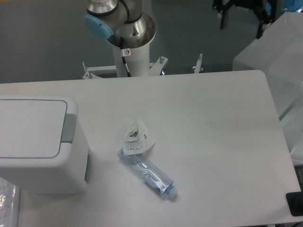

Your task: Open the trash can

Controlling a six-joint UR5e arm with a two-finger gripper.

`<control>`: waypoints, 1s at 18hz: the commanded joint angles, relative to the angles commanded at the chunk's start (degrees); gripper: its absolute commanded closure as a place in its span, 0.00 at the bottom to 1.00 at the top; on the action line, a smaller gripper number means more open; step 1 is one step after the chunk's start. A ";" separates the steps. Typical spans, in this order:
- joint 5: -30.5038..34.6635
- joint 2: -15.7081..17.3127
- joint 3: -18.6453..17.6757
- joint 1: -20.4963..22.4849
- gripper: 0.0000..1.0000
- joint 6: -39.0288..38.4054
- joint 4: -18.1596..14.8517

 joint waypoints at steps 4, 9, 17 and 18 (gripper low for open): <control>-0.97 -0.26 -0.09 -5.18 0.00 -12.75 1.84; -0.97 -1.32 -1.14 -13.26 0.00 -27.60 6.94; -2.19 -2.19 -4.21 -21.44 0.00 -46.57 12.54; -2.99 -2.55 -4.91 -22.06 0.00 -50.62 15.70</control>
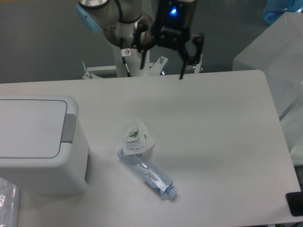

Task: Open the trash can
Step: 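Move the open gripper down toward the white trash bin's lid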

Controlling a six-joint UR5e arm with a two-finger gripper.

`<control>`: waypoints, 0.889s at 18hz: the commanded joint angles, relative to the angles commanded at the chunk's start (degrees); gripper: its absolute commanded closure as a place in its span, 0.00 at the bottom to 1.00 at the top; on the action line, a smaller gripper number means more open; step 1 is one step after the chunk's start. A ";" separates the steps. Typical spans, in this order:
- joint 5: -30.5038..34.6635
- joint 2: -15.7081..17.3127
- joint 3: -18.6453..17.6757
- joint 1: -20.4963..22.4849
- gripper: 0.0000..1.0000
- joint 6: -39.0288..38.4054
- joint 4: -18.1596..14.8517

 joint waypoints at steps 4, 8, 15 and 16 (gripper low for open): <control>-1.76 -1.67 -2.29 -3.51 0.00 -11.89 9.24; -1.77 -4.48 -2.03 -6.51 0.00 -16.82 11.89; -1.59 -7.29 -1.94 -10.11 0.00 -20.25 13.03; -1.50 -7.73 -1.94 -10.55 0.00 -20.26 13.21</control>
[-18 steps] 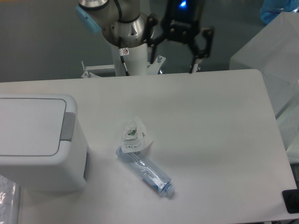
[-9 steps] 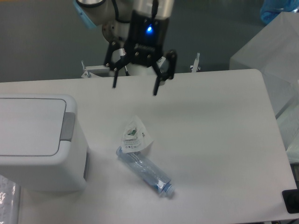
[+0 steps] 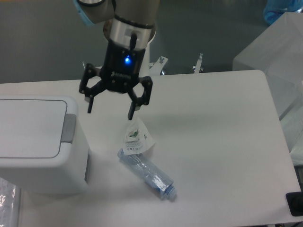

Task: Open the trash can
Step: 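Move the open gripper down toward the white trash bin's lid, then press the gripper finger on the bin lid's edge to pop it open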

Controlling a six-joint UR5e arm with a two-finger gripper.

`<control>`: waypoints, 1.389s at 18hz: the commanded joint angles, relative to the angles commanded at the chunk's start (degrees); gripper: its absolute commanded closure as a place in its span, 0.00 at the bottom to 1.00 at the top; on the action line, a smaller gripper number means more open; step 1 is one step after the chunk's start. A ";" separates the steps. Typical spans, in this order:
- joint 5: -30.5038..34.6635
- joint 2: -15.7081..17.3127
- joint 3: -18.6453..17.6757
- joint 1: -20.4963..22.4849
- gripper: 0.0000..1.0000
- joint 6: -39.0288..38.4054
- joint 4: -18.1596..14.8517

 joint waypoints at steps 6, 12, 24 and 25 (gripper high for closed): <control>0.09 -0.44 -0.53 -1.05 0.00 -0.09 0.00; 0.18 -1.23 -0.79 -1.76 0.00 -1.67 0.00; 0.26 -1.94 -1.67 -2.20 0.00 -1.67 0.00; 0.26 -2.03 -1.67 -2.20 0.00 -1.67 0.00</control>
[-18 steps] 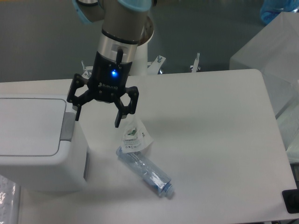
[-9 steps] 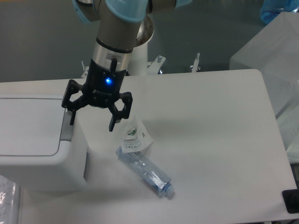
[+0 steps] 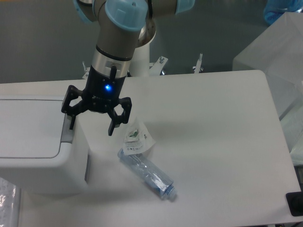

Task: Open the trash can
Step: 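Press the gripper finger on the bin lid's edge to pop it open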

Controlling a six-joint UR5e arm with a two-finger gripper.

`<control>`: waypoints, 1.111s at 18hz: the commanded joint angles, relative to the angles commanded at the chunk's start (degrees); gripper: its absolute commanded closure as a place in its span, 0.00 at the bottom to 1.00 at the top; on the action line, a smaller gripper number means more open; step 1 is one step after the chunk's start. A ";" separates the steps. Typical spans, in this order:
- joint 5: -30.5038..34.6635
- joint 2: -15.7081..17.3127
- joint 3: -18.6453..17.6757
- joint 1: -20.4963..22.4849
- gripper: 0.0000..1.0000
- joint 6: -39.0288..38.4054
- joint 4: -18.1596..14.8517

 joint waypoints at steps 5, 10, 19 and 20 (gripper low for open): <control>0.09 -0.61 0.00 -0.61 0.00 0.00 0.09; 0.09 -0.70 -0.09 -0.62 0.00 0.00 0.09; 0.70 -0.88 -0.09 -0.62 0.00 0.09 0.18; 0.79 -0.79 -0.17 -0.62 0.00 0.17 0.26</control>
